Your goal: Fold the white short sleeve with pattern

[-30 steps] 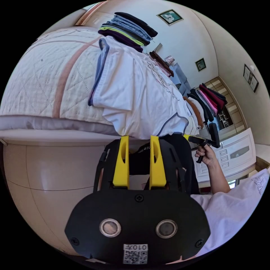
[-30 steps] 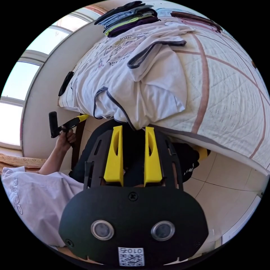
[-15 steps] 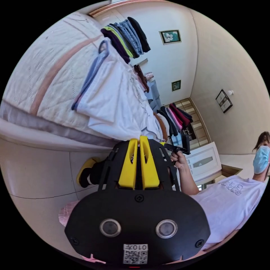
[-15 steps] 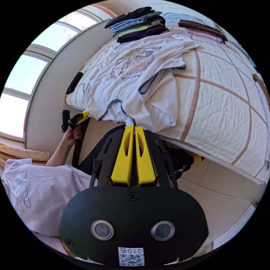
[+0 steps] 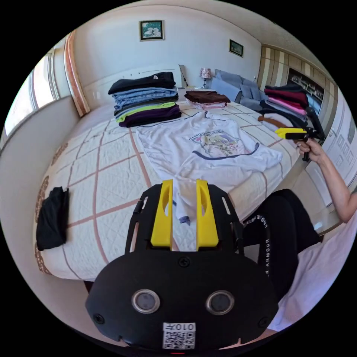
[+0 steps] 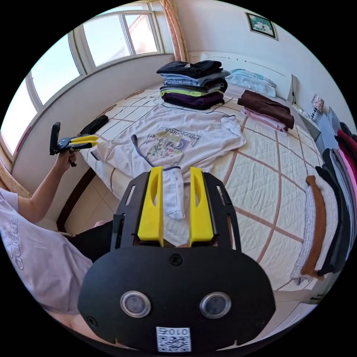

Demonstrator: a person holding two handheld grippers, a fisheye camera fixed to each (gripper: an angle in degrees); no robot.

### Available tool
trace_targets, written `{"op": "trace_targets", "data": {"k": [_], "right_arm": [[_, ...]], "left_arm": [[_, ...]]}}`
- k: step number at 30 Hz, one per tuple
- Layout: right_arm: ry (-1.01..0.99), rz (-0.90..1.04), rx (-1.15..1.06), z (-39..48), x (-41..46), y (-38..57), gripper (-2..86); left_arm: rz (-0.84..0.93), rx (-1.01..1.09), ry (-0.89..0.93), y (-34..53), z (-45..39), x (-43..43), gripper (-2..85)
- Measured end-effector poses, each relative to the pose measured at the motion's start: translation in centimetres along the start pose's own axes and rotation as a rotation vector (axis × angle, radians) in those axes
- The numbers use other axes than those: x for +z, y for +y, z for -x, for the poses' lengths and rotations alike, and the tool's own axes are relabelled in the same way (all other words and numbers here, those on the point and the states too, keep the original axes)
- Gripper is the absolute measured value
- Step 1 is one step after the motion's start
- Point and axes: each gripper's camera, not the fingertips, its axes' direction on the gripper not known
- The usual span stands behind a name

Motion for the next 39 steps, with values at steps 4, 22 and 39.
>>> {"op": "trace_targets", "data": {"k": [4,22,39], "right_arm": [[-0.055,0.026,-0.011,-0.1,2.8,2.4,11.5],[-0.076,0.14,-0.019,4.5,4.9,5.2,5.3],[0.05,-0.403,-0.032,11.2,-22.5,2.7,3.8]], "left_arm": [[0.059,0.08,-0.051,0.6,-3.2,2.2,11.6],[0.238,0.201,0.189,-5.1,-13.6,9.3,4.1],[-0.426,0.126,0.097,-4.5,-18.5,-22.4,0.0]]}}
